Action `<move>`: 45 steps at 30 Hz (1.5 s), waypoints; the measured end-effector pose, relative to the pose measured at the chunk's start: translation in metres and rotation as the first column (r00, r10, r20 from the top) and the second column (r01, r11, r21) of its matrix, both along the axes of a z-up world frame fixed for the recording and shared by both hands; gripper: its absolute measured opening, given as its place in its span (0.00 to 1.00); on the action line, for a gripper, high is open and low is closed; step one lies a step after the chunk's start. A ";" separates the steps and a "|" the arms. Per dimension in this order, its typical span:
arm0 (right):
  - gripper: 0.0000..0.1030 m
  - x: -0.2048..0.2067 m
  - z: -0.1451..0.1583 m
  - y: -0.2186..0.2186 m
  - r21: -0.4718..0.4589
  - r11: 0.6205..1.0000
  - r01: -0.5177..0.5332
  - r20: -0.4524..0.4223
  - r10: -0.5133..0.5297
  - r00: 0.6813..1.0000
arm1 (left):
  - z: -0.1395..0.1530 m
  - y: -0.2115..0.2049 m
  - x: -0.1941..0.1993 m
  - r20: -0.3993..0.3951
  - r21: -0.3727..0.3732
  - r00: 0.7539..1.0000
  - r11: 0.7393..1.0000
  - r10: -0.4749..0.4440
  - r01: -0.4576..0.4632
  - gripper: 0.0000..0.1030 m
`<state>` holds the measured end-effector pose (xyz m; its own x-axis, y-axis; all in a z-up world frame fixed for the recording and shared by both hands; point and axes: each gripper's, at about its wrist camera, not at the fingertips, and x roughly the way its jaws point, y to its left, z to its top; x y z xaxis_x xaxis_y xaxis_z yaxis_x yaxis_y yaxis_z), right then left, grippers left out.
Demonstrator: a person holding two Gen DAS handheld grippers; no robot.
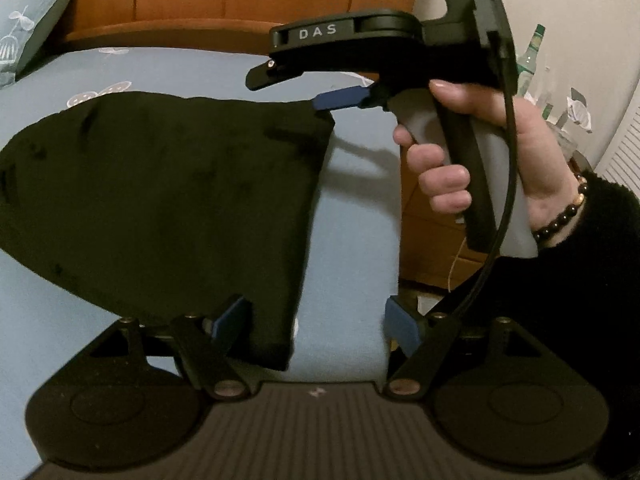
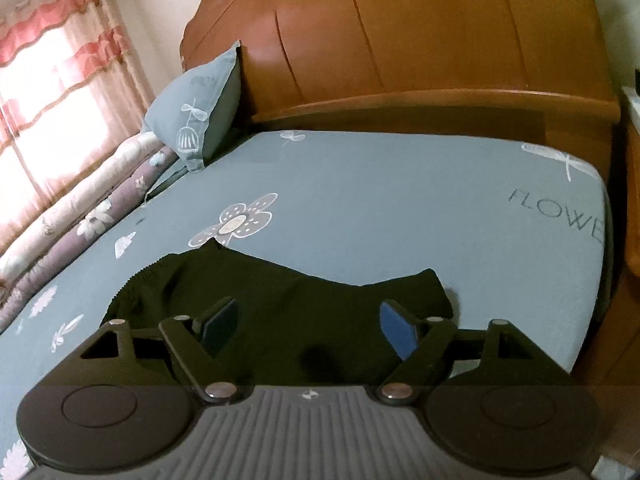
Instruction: Fold clothes
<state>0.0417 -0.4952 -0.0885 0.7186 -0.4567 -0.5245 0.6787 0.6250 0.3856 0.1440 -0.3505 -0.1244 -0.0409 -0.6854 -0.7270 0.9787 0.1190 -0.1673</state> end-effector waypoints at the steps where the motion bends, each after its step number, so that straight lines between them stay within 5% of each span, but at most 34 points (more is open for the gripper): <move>1: 0.80 0.001 0.000 0.000 0.005 1.000 -0.002 0.001 0.002 1.000 | 0.000 0.000 -0.001 0.002 0.001 1.000 1.000 0.000 0.000 0.74; 13: 0.83 0.009 -0.011 -0.008 0.075 0.997 -0.036 -0.050 0.039 0.998 | 0.010 0.002 -0.002 -0.009 0.005 1.000 1.000 -0.004 0.004 0.75; 20: 0.88 -0.012 0.000 -0.007 0.069 0.996 0.064 0.072 -0.069 0.995 | 0.056 0.010 0.064 0.034 -0.116 0.984 0.978 0.177 -0.172 0.76; 27: 0.88 -0.002 -0.002 -0.004 0.099 0.994 0.037 0.040 -0.042 0.998 | 0.038 -0.027 0.181 -0.115 -0.148 0.920 0.909 0.375 -0.390 0.76; 32: 0.88 0.000 -0.001 -0.002 0.116 0.993 0.023 0.051 -0.029 0.998 | 0.009 -0.040 0.228 -0.214 -0.065 0.852 0.864 0.477 -0.500 0.74; 34: 0.88 0.001 -0.001 -0.002 0.122 0.992 0.021 0.056 -0.028 0.998 | 0.012 -0.041 0.235 -0.251 -0.091 0.843 0.856 0.476 -0.510 0.75; 39: 0.88 0.004 -0.001 0.000 0.133 0.991 -0.004 0.065 -0.005 0.998 | 0.040 -0.060 0.242 -0.342 -0.230 0.863 0.858 0.371 -0.460 0.80; 45: 0.88 0.011 -0.002 -0.001 0.145 0.989 -0.028 0.055 0.020 0.998 | 0.013 -0.116 0.255 -0.422 -0.148 0.841 0.889 0.339 -0.433 0.80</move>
